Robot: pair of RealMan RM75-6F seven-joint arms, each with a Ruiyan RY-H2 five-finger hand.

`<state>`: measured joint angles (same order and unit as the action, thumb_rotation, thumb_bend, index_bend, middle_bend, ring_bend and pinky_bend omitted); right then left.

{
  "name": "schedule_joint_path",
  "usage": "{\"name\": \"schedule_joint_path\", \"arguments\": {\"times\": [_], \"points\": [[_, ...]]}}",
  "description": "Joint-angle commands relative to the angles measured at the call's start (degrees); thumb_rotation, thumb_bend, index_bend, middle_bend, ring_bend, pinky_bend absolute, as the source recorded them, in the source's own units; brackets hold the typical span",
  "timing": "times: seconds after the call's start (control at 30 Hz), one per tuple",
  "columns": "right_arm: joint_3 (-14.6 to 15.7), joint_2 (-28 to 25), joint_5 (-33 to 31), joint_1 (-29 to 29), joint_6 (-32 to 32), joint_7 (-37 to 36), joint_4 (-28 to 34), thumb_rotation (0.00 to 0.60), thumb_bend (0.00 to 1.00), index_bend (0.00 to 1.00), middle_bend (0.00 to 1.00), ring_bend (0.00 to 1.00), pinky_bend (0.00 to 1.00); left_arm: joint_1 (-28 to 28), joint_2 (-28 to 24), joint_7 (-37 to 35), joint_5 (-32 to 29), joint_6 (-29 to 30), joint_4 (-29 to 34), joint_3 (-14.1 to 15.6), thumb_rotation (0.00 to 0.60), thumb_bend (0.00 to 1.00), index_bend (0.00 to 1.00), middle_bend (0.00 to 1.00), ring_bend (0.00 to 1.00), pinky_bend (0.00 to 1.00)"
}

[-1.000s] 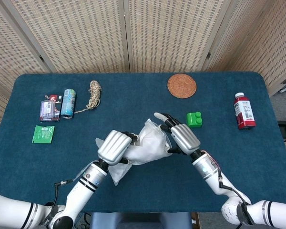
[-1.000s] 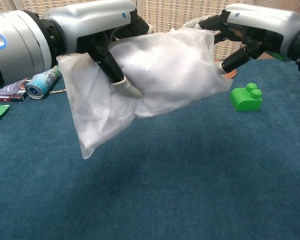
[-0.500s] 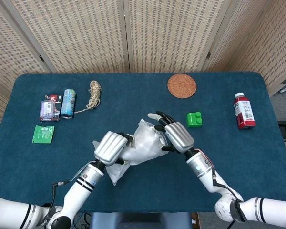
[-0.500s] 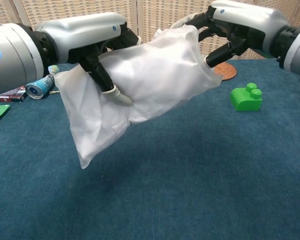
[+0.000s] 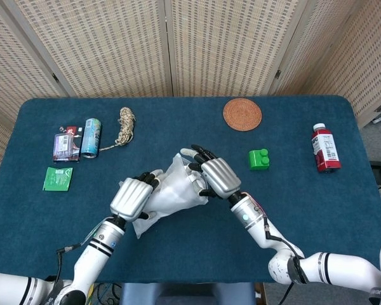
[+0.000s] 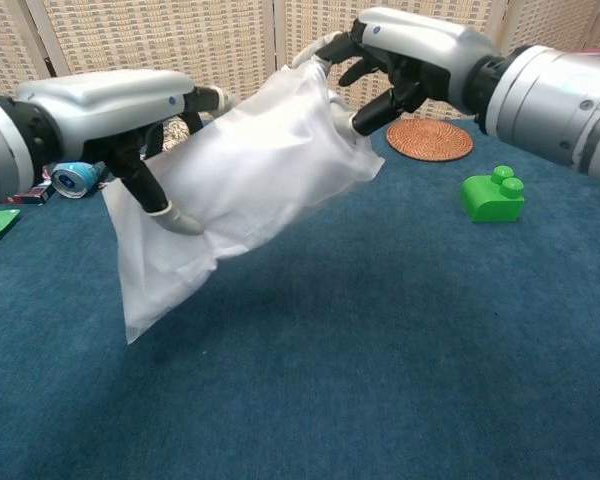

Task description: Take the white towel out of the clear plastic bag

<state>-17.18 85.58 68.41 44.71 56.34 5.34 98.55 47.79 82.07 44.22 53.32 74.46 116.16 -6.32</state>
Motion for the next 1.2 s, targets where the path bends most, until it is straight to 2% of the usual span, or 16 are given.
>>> {"name": "schedule_joint_path", "arguments": {"times": [0.03, 0.37, 0.5, 0.6, 0.87, 1.03, 1.2], "points": [[0.0, 0.8, -1.0, 0.8, -0.6, 0.8, -0.8, 0.600, 0.62, 0.74, 0.14, 0.00, 0.15, -0.6, -0.4, -0.4, 0.2, -0.2, 0.0, 0.5, 0.600, 0.00, 0.00, 0.02, 0.14, 0.41], [0.3, 1.6, -4.2, 1.6, -1.6, 1.7, -3.4, 0.600, 0.62, 0.74, 0.14, 0.00, 0.15, -2.6, -0.5, -1.9, 1.1, -1.5, -0.9, 2.6, 0.600, 0.00, 0.00, 0.00, 0.12, 0.39], [0.8, 1.4, -5.3, 1.5, -2.0, 1.7, -4.6, 0.600, 0.62, 0.74, 0.14, 0.00, 0.15, -3.6, 0.4, -2.2, 3.9, -1.1, -2.1, 3.8, 0.600, 0.00, 0.00, 0.02, 0.17, 0.47], [1.2, 1.3, -6.1, 1.3, -2.4, 1.6, -5.6, 0.600, 0.62, 0.74, 0.14, 0.00, 0.15, -4.4, 1.5, -3.0, 7.4, -0.7, -3.8, 5.0, 0.600, 0.00, 0.06, 0.10, 0.24, 0.52], [2.2, 1.8, -7.5, 1.0, -3.4, 1.1, -8.7, 0.600, 0.62, 0.74, 0.14, 0.00, 0.15, -6.2, 3.6, -8.2, 20.0, -1.1, -9.9, 8.0, 0.600, 0.00, 0.24, 0.41, 0.46, 0.67], [2.8, 2.1, -8.1, 0.6, -3.9, 0.5, -10.4, 0.600, 0.62, 0.74, 0.14, 0.00, 0.15, -6.8, 4.2, -11.0, 25.6, -2.0, -12.5, 8.9, 0.600, 0.00, 0.29, 0.53, 0.53, 0.68], [3.3, 2.1, -8.4, -0.1, -4.0, -0.2, -11.6, 0.600, 0.62, 0.74, 0.14, 0.00, 0.15, -7.6, 5.2, -11.3, 27.9, -2.5, -13.6, 9.1, 0.600, 0.00, 0.34, 0.59, 0.56, 0.70]]}}
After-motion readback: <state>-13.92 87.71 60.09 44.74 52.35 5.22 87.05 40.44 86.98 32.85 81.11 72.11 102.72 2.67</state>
